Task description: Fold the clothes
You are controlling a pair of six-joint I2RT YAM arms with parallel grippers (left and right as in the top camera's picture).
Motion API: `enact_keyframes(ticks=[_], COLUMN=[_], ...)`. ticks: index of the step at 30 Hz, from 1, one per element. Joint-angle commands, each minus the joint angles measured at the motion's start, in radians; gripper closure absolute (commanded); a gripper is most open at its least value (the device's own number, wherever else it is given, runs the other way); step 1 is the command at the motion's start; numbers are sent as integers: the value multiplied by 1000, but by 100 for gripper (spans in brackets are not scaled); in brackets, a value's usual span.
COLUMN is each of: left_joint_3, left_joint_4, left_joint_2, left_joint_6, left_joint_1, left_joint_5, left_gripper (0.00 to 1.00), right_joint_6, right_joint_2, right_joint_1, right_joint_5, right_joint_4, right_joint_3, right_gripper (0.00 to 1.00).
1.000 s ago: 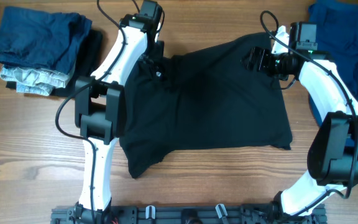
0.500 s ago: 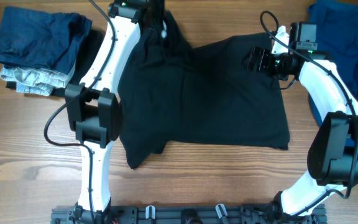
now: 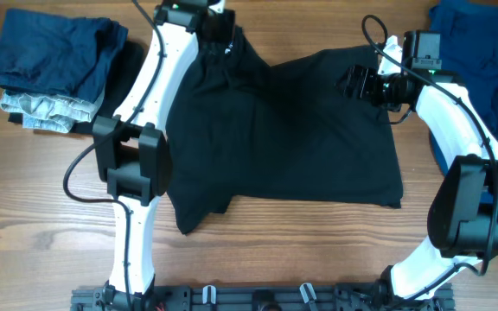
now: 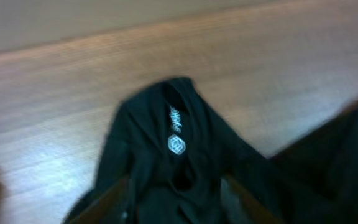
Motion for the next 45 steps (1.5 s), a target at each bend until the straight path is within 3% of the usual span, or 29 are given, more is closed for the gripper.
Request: enact_keyframes(ticks=[1, 7, 12, 17, 23, 26, 27, 33, 39, 45], left_joint_3=[6, 6, 6, 6, 6, 6, 6, 44, 258, 283], left_joint_4=[-43, -56, -26, 24, 23, 39, 43, 70, 87, 250], left_joint_2=[72, 153, 169, 184, 222, 222, 222, 217, 204, 235], left_joint_6=[42, 43, 43, 43, 42, 42, 42, 34, 27, 36], left_joint_1=[-23, -22, -21, -21, -21, -21, -21, -22, -56, -143], left_joint_5=[33, 33, 33, 71, 78, 77, 74, 74, 89, 95], left_gripper=[54, 51, 41, 41, 67, 92, 96, 96, 96, 96], right_joint_6=[-19, -19, -19, -19, -25, -24, -25, -26, -19, -14], right_joint_2=[-15, -15, -15, -15, -15, -15, -15, -15, -15, -23], right_joint_1=[4, 4, 4, 4, 4, 4, 4, 4, 2, 2], right_joint_5=[-20, -20, -20, -20, -16, -16, -16, -16, -16, -16], right_joint_4=[-2, -5, -8, -11, -21, -16, -15, -15, -16, -36], right_joint_3=[8, 8, 8, 8, 8, 8, 8, 8, 8, 8], right_gripper=[0, 0, 0, 0, 0, 0, 0, 0, 0, 1])
